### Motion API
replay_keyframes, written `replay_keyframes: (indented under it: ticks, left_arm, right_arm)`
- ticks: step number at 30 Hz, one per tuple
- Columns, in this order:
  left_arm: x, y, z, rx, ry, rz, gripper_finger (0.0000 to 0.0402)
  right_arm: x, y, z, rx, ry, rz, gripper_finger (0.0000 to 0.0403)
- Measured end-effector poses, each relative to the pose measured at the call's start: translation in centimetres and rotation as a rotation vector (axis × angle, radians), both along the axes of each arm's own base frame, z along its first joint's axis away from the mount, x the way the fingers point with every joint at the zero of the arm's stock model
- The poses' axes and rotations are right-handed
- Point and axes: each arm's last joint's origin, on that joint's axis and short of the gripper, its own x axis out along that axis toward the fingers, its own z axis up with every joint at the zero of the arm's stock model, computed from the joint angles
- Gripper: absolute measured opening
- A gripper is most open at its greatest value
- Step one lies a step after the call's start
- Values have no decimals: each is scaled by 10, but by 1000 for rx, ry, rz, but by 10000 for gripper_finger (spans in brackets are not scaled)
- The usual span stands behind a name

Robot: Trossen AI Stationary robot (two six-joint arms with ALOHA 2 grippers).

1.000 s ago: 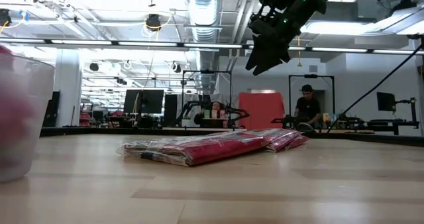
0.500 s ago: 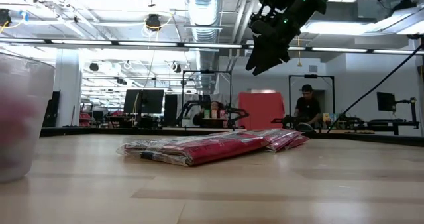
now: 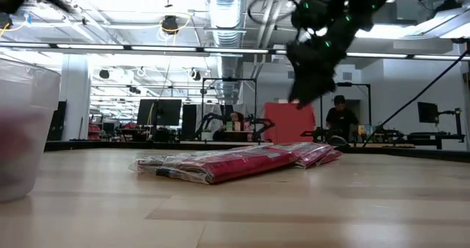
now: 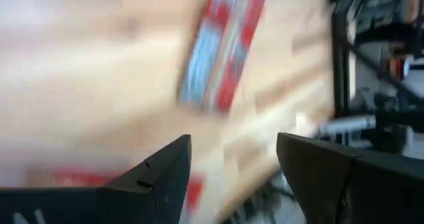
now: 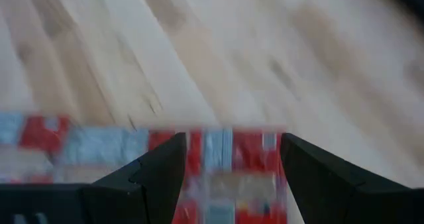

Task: Sort popcorn bags into baskets
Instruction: Put the red popcorn bag into the transparent bin

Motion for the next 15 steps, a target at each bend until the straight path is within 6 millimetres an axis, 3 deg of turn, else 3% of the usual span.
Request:
replay_keyframes:
  ticks: [7,15]
  left_arm:
    - [37,80,5,305,26,-12,210]
    - [76,165,-9,464,-1,-115,210]
  right_arm:
    - [-13,32,-41,64,99,-9,270]
    - [-16,63,-53,24,140,-30,270]
